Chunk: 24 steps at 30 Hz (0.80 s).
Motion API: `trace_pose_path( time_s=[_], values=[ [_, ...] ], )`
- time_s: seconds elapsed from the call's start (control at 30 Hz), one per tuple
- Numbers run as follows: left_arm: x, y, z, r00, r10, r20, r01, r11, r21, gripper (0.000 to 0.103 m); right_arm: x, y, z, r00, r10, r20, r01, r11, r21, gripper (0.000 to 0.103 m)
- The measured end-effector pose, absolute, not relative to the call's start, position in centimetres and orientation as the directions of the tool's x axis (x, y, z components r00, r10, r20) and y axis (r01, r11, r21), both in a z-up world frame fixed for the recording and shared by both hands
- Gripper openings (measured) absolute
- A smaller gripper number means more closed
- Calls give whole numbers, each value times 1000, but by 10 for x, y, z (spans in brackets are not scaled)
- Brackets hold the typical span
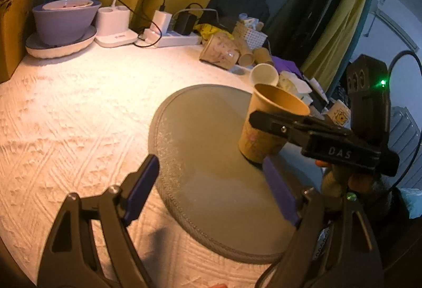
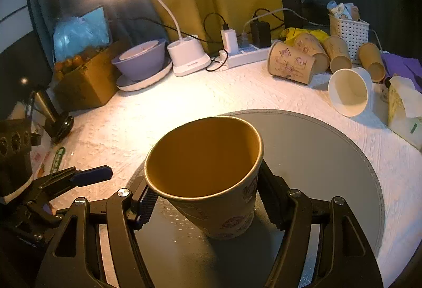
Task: Flip cup upright
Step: 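Lower the cup upright onto the mat and open the right gripper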
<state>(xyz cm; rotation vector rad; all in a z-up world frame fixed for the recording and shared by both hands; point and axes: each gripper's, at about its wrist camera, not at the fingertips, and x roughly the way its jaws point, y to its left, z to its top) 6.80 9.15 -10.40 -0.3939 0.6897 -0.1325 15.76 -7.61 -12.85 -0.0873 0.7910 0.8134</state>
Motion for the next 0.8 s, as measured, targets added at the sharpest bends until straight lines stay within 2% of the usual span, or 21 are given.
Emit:
trace_pose_path(
  time_s=[0.5,0.63,0.8],
  values=[
    [65,81,-98,779,-231,-583,1,930,-369,82,147,-80,-131,440,599,-669,-682,708,184,72],
    [60,80,-94,792,-222,-569,-4,930,-368,82,140,-84,-129,462,594,-658,-685,711,160,76],
    [54,75,-90,798,-216,-563,-1,933,-359,82,132,-91,-126,473,594,-650,-684,713,154,76]
  ],
)
